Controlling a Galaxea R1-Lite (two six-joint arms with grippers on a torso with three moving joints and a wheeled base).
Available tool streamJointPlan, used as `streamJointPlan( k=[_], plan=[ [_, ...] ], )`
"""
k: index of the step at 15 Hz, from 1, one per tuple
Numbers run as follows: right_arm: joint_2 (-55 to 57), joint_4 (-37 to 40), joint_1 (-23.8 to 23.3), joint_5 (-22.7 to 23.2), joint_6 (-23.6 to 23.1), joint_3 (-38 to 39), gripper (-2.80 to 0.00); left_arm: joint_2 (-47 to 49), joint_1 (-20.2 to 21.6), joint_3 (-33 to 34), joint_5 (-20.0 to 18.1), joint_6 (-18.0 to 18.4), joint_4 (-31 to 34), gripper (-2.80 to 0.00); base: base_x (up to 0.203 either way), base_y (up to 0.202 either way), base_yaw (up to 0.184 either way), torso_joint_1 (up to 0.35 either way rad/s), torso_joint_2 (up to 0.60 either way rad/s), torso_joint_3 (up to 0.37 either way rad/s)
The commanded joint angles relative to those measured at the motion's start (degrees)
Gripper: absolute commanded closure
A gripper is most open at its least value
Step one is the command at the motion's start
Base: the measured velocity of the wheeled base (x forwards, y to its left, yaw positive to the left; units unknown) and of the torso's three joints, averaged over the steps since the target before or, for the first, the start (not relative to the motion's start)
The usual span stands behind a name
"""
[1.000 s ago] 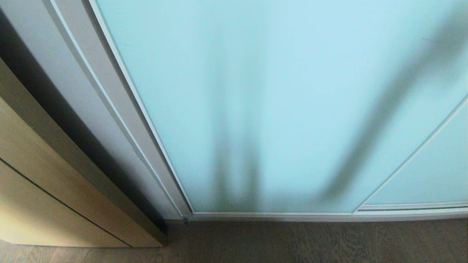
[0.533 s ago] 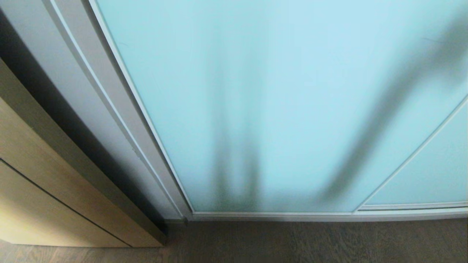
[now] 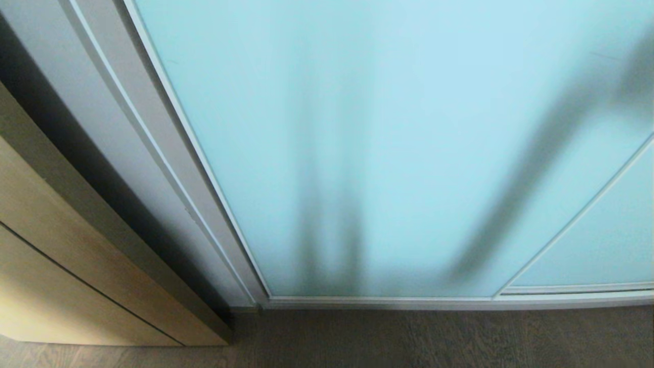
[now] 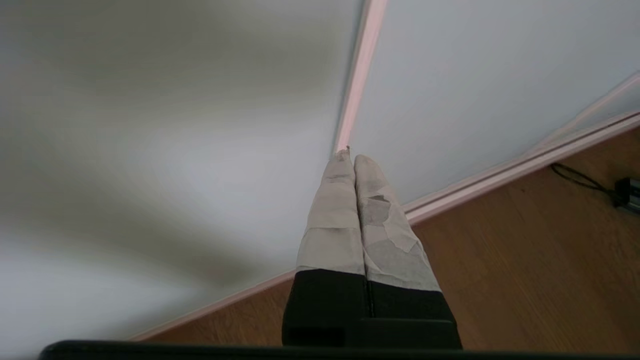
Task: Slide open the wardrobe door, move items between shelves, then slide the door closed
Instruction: Open the door
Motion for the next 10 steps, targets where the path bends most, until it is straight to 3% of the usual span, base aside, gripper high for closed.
streamJointPlan(
  k=[1,10],
  plan=[
    [1.1,-0.6,-0.1,0.0,0.1,-0.1,0.00,0.0,0.0,0.0,0.0,0.0,0.0,0.00,0.000,0.000,0.000,0.000,0.00,0.000],
    [6.1,-5.7,-1.3,0.0,0.2,-0.8,0.00,0.0,0.0,0.0,0.0,0.0,0.0,0.00,0.000,0.000,0.000,0.000,0.00,0.000]
  ],
)
